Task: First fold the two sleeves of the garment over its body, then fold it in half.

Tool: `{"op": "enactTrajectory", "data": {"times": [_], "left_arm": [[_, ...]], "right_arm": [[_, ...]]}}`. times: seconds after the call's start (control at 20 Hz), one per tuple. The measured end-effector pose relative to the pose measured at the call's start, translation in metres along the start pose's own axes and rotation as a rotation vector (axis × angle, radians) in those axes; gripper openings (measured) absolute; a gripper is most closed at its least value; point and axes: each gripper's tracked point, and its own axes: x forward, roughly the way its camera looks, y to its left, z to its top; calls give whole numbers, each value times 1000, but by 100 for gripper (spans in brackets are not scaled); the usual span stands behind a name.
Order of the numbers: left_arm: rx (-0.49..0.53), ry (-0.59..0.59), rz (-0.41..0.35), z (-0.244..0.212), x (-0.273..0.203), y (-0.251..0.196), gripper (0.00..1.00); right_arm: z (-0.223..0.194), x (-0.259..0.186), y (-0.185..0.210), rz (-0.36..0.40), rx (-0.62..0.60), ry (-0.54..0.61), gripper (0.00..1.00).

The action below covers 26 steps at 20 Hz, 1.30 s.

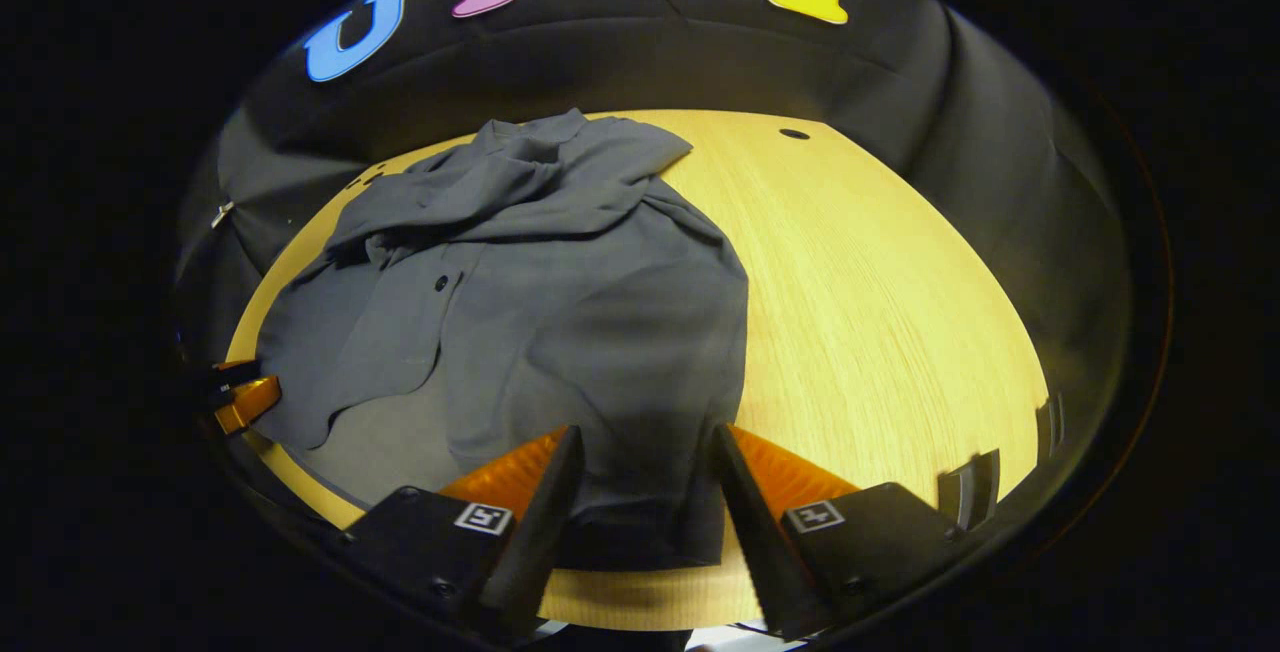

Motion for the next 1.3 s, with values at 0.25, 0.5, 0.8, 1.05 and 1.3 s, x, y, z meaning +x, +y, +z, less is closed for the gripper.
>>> {"op": "enactTrajectory", "data": {"times": [0.25,0.5,0.8,1.05,1.3], "left_arm": [[92,100,-83,-6,-6,-25,9],[-43,188,-151,-35,-53,-23,6],[-70,201,-212,-39,-106,-33,6],[-123,72,-267,39,-120,-37,5],[-183,-145,-255,154,-116,-24,5]], "right_arm": [[-9,-7,25,82,-116,77,10],[-31,-49,24,155,-72,126,6],[-34,-109,37,254,-30,96,6],[50,-130,48,294,48,-78,6],[147,-126,49,290,152,-264,6]]}}
